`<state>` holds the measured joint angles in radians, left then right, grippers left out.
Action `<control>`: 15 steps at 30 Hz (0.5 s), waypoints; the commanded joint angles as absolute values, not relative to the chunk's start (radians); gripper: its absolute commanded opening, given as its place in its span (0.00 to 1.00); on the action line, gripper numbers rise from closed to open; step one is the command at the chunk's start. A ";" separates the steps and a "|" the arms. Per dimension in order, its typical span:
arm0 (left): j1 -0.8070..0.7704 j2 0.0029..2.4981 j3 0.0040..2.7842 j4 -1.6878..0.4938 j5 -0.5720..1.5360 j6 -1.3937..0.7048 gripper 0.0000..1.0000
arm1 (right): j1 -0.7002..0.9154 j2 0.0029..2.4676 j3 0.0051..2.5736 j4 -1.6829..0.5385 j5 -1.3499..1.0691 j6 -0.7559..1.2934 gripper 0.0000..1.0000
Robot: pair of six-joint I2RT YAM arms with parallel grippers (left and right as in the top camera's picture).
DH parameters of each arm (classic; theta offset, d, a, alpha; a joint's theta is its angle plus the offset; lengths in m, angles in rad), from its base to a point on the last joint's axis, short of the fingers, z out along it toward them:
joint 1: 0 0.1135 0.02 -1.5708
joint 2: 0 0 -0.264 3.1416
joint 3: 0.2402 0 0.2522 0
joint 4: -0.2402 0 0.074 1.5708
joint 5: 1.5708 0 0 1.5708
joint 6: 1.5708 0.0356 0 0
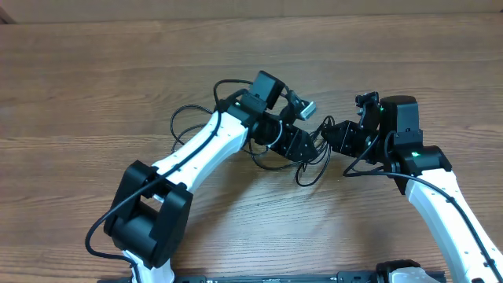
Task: Untangle cables
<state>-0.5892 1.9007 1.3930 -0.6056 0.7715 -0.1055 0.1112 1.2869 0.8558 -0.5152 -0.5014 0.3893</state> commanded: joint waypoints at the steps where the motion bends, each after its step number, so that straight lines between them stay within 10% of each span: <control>1: -0.617 1.909 1.409 -0.598 0.664 -0.158 0.53 | 0.111 1.286 0.888 -0.506 -0.519 0.393 0.04; 15: -0.637 1.909 1.409 -0.567 0.546 -0.165 0.49 | 0.111 1.286 0.888 -0.506 -0.519 0.393 0.04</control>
